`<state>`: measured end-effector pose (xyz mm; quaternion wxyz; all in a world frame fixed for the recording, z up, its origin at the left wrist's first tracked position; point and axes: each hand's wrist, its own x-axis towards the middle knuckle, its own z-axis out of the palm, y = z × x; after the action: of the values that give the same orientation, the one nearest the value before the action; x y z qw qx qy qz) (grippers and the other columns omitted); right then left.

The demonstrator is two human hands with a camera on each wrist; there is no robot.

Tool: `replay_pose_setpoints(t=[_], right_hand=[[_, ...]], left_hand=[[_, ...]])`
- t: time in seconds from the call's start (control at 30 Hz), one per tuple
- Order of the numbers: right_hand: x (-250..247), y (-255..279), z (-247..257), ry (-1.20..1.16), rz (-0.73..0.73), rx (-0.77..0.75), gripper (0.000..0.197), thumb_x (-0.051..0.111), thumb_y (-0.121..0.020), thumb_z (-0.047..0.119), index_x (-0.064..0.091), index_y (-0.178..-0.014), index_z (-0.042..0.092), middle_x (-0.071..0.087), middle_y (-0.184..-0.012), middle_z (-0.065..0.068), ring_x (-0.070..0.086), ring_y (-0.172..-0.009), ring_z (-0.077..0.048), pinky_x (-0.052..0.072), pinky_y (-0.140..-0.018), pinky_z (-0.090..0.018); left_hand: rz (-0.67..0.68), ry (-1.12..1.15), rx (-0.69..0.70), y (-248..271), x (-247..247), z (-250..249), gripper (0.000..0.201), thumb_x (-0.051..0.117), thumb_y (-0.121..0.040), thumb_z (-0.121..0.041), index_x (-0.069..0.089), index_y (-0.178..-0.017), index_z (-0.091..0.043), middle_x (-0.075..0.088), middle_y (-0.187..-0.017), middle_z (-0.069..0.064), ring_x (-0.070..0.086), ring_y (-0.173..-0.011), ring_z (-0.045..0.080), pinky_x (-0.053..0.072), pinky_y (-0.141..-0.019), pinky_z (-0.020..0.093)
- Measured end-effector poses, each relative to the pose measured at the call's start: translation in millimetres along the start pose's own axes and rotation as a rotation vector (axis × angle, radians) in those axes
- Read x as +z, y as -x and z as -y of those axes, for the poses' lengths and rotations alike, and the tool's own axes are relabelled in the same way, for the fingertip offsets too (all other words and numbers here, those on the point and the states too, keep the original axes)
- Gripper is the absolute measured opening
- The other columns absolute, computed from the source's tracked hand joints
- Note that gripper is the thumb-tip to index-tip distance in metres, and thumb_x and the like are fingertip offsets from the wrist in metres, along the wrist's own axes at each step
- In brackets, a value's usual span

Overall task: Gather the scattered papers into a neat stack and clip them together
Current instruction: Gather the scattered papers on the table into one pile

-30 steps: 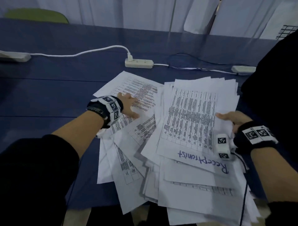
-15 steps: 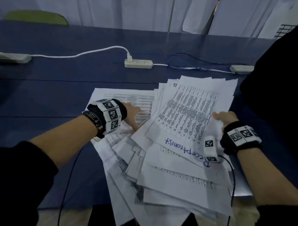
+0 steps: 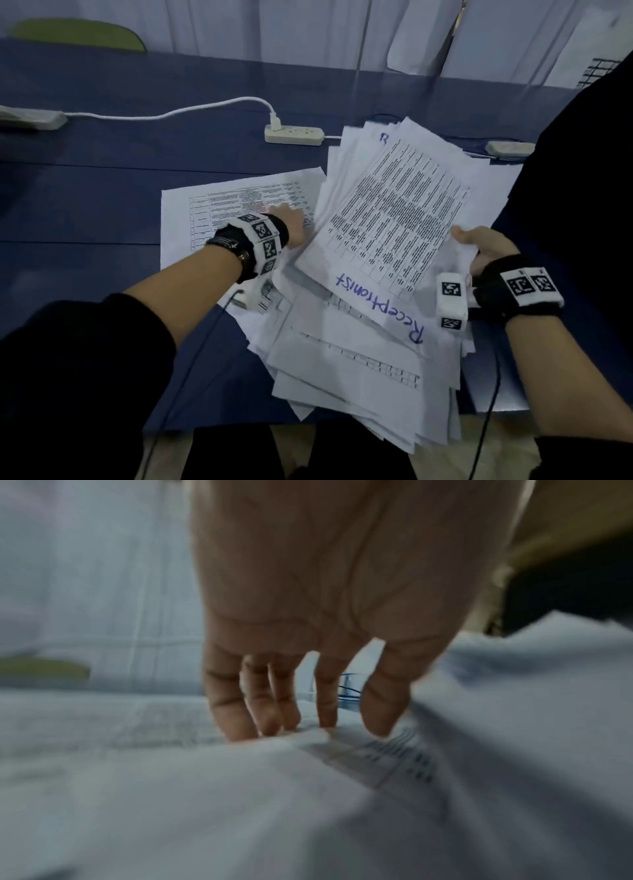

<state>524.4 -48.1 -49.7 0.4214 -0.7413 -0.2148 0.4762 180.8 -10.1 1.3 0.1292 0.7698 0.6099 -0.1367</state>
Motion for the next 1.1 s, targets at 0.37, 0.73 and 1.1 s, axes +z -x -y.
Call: replay_pose_setpoints(t=[0.37, 0.73, 1.1], right_hand=[[32, 73, 17, -0.201, 0.015, -0.286, 0.018, 0.06, -0.088, 0.013, 0.058, -0.104, 0.005, 0.062, -0.094, -0.002, 0.058, -0.092, -0.019, 0.048, -0.076, -0.029], [29, 78, 15, -0.469, 0.247, -0.102, 0.023, 0.065, -0.081, 0.024, 0.061, -0.088, 0.002, 0.071, -0.09, -0.007, 0.071, -0.08, -0.023, 0.058, -0.067, -0.036], [43, 67, 21, -0.437, 0.27, -0.134, 0.03, 0.068, -0.074, 0.021, 0.062, -0.097, 0.002, 0.067, -0.106, -0.012, 0.065, -0.101, -0.029, 0.056, -0.079, -0.047]], left_hand=[[0.227, 0.37, 0.074, 2, -11, 9, 0.033, 0.053, -0.091, -0.012, 0.057, -0.117, 0.005, 0.06, -0.096, 0.015, 0.049, -0.081, 0.02, 0.042, -0.073, 0.027], [0.242, 1.665, 0.302, 6, -1, 38, 0.052, 0.041, -0.091, 0.008, 0.039, -0.135, -0.019, 0.063, -0.115, 0.005, 0.066, -0.093, 0.021, 0.058, -0.078, 0.033], [0.364, 1.53, 0.437, 14, -2, 24, 0.088, 0.093, -0.023, -0.039, 0.055, -0.098, -0.016, 0.071, -0.081, 0.002, 0.071, -0.07, 0.016, 0.061, -0.067, 0.032]])
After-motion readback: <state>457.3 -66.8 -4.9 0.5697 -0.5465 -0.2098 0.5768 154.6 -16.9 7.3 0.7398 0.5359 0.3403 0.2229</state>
